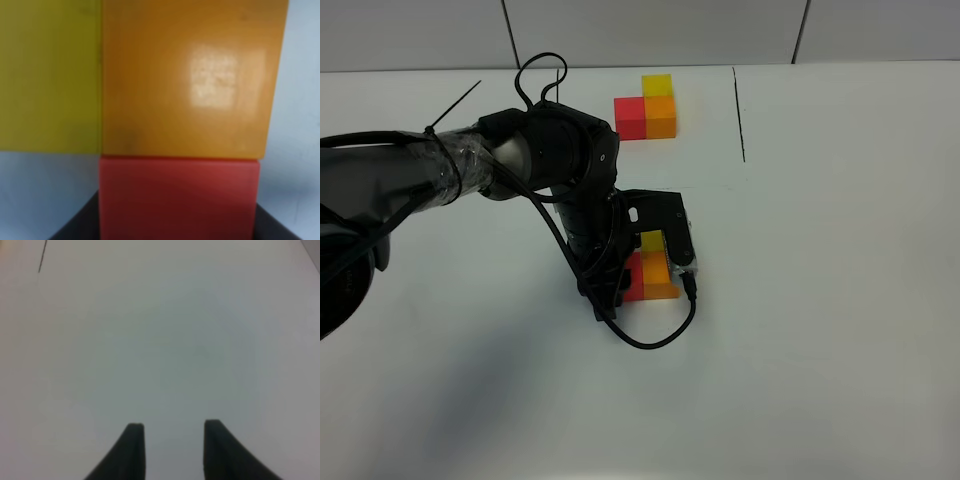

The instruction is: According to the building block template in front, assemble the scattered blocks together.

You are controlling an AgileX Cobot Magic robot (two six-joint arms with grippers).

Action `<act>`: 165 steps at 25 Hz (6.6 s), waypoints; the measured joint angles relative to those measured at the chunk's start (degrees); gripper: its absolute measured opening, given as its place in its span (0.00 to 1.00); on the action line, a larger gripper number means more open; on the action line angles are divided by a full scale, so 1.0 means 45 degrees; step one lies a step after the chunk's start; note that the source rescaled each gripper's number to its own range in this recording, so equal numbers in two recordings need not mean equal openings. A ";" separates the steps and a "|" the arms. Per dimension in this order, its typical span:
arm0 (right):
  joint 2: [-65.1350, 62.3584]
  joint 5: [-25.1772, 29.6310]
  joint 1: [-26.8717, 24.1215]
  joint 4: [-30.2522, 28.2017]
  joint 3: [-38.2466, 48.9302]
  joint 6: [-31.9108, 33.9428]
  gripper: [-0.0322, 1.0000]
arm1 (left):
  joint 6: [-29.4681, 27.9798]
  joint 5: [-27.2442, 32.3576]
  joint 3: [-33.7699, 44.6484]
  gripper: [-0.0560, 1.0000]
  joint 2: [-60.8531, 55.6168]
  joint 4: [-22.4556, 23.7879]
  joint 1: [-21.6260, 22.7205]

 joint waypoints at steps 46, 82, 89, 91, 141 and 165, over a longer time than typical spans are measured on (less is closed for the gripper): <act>0.0000 0.0000 0.0000 0.0000 0.0000 0.0000 0.03 | -0.0715 0.0808 0.0012 0.98 -0.2585 -0.0145 0.0289; 0.0000 0.0000 0.0000 0.0000 0.0000 0.0000 0.03 | -0.9477 0.0867 0.5896 0.97 -1.2531 0.1437 0.6702; 0.0000 0.0000 0.0000 0.0000 0.0000 0.0000 0.03 | -1.0205 0.0845 0.7874 0.97 -1.5947 0.1473 0.6702; 0.0000 0.0000 0.0000 0.0000 0.0000 0.0000 0.03 | -1.0295 0.0775 0.8328 0.97 -1.6941 0.1405 0.6702; 0.0000 0.0000 0.0000 0.0000 0.0000 0.0000 0.03 | -1.0447 0.2801 1.2704 0.62 -2.8177 -0.0588 0.6702; 0.0000 0.0000 0.0000 0.0000 0.0000 0.0000 0.03 | -1.0482 0.2801 1.2704 0.61 -2.8177 -0.0588 0.6702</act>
